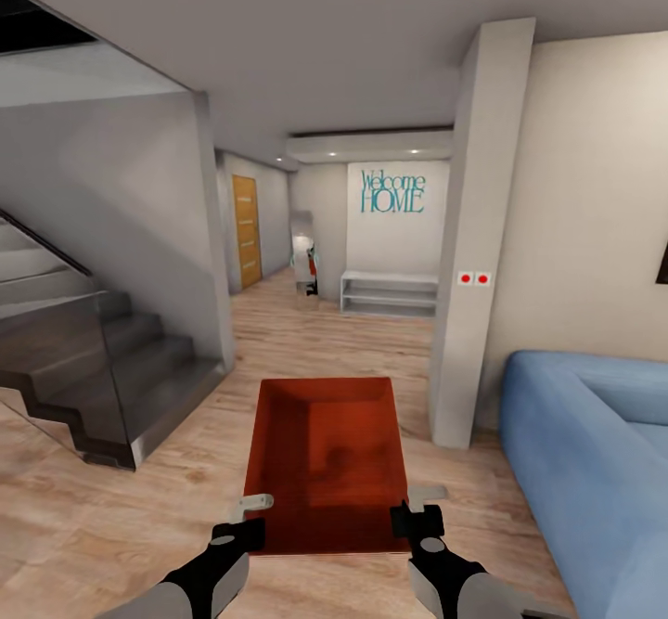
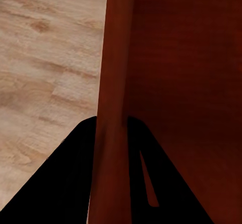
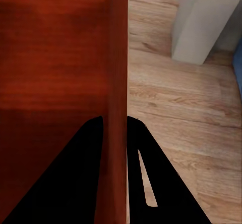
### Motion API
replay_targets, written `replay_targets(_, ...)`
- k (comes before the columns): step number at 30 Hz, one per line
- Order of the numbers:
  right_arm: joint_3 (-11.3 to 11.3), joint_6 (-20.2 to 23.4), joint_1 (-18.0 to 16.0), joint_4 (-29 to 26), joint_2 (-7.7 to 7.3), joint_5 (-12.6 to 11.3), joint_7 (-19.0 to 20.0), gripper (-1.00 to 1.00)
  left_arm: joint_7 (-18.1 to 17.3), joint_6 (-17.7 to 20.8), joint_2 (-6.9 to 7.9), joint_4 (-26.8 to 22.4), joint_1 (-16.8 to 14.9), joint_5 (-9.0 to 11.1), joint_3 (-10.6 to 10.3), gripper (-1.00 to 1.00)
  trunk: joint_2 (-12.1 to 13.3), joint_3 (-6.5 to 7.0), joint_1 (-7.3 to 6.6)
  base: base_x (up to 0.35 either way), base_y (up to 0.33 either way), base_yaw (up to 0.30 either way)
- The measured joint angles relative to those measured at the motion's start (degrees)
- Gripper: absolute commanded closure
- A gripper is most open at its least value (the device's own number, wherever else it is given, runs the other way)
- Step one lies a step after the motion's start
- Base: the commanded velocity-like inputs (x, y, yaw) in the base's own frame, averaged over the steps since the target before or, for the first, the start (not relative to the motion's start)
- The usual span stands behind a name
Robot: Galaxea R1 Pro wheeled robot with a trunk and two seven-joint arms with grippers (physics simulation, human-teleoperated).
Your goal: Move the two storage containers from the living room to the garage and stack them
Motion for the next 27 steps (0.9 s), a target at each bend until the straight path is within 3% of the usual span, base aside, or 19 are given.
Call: replay_targets(27, 0.18, -0.10, 0.01, 0.04, -0.04, -0.28, 0.06, 1.00, -0.03, 0.00, -0.02, 0.01, -0.01, -0.22, 0.13, 1.00, 0.00, 0.00, 0.00, 0.322, 0.000, 0.000)
